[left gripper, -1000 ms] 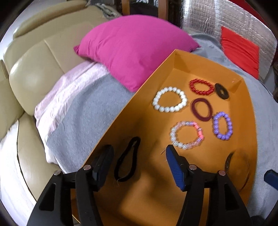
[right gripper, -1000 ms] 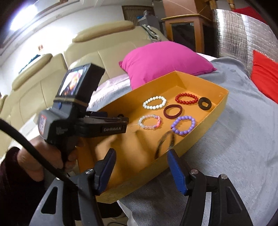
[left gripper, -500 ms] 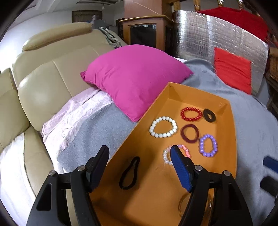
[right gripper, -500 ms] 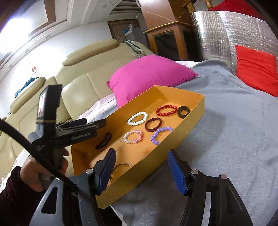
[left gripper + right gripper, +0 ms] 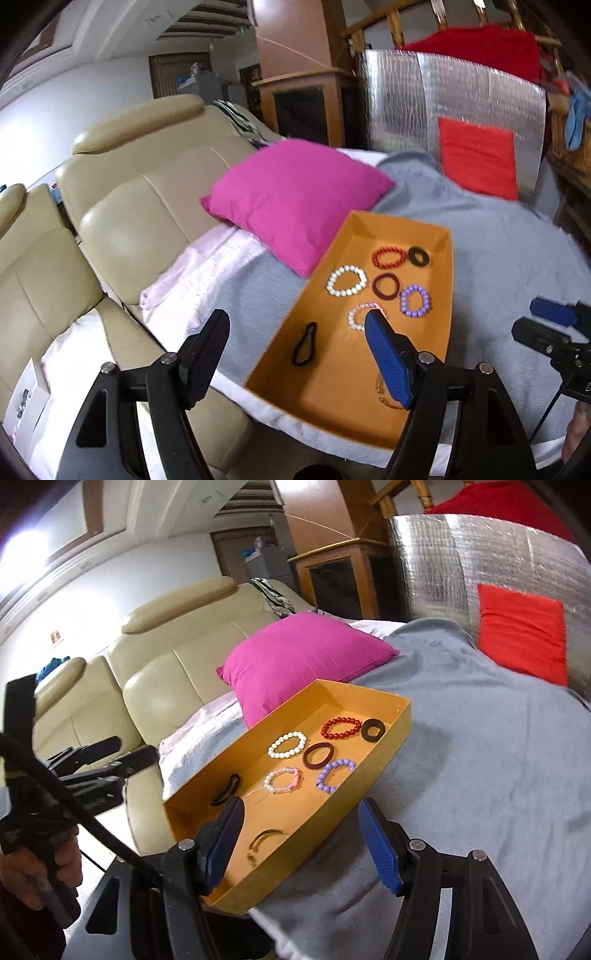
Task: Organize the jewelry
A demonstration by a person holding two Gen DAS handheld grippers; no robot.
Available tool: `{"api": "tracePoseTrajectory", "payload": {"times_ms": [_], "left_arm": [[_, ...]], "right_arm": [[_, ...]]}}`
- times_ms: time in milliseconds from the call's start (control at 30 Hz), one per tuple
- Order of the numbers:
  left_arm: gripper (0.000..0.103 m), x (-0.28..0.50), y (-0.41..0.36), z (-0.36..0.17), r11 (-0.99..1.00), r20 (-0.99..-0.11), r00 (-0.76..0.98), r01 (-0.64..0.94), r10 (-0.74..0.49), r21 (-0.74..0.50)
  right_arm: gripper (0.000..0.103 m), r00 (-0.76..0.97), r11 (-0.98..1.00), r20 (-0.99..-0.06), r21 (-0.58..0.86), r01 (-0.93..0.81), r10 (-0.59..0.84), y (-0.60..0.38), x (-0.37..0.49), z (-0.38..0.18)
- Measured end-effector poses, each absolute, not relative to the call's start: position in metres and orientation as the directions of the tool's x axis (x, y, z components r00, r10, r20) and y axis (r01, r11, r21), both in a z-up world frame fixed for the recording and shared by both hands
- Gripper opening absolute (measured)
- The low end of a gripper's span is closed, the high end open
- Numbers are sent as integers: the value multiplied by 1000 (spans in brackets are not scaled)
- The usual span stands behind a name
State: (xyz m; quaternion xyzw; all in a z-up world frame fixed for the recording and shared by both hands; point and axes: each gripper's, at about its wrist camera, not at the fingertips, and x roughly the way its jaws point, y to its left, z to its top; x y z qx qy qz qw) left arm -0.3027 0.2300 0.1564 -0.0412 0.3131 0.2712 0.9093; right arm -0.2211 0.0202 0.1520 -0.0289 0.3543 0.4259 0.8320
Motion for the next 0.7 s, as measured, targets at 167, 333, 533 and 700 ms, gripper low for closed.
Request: {"api": "tracePoseTrajectory", "payload": {"times_ms": [167, 333, 533, 700], "left_arm": [[80, -330, 217, 170, 852, -600, 641, -504, 479, 142], [80, -356, 196, 182, 859, -550, 665, -448, 506, 247], [80, -379, 192, 194, 879, -548, 691, -418, 471, 228], [80, -381, 197, 195, 856, -561, 658, -473, 502, 211]], "right_arm": [[70, 386, 654, -635, 256, -712, 669, 25, -249, 167], [70, 393, 689, -660, 268, -674, 641, 33, -276, 175], [70, 453, 739, -688, 182, -649, 567, 42, -301, 187], [70, 491, 766, -687, 150, -625, 536, 42, -312, 200]]}}
